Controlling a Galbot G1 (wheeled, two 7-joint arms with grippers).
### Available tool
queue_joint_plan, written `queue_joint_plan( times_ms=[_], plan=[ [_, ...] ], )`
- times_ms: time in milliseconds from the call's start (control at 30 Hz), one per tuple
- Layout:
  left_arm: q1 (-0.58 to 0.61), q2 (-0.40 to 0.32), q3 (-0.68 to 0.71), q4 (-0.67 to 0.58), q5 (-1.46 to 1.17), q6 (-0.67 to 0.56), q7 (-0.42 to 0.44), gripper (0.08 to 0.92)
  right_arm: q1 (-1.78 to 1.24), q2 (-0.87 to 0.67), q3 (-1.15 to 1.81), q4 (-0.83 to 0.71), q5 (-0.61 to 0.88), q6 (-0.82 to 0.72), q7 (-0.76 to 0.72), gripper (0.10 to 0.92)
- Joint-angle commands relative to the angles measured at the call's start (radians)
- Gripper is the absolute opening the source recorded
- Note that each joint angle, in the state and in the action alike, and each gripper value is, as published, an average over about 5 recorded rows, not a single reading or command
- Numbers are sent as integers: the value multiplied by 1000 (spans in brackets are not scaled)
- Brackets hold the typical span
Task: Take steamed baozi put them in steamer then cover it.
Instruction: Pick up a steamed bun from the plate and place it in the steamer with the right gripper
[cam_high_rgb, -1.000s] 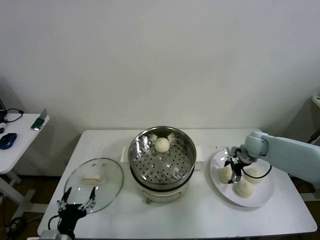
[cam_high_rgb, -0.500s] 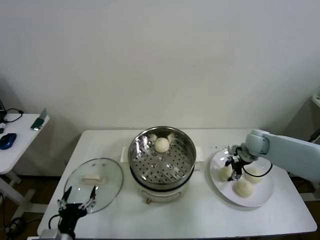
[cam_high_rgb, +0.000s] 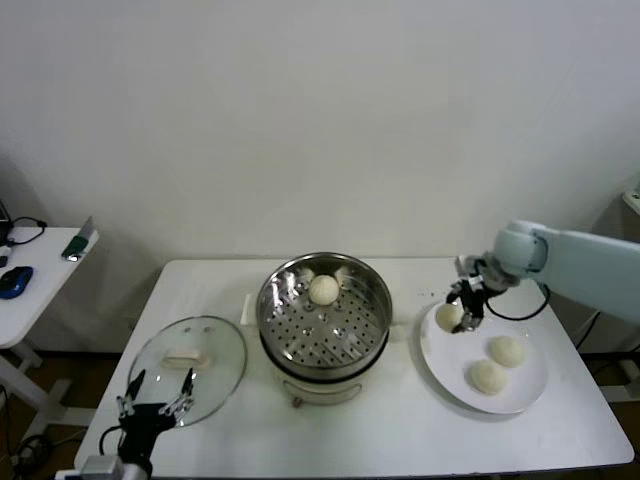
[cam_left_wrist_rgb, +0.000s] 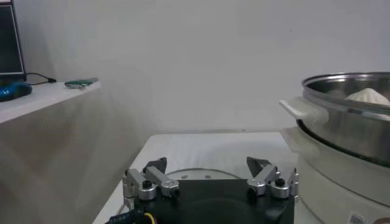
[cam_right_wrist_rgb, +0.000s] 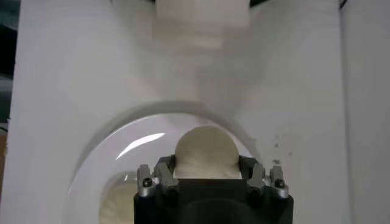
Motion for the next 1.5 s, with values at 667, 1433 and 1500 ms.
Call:
queue_joint_plan(
  times_ms=[667, 1433, 1500],
  plan=[
    [-22, -3, 3, 10, -5, -6, -4, 823, 193, 570, 53, 106, 417, -137, 111, 679],
    [-22, -11, -2, 11, -6, -9, -6, 823, -16, 641, 29, 36, 337, -261, 295, 679],
    [-22, -11, -3, 11, -6, -9, -6, 823, -23, 645, 29, 31, 337, -270, 307, 679]
  ],
)
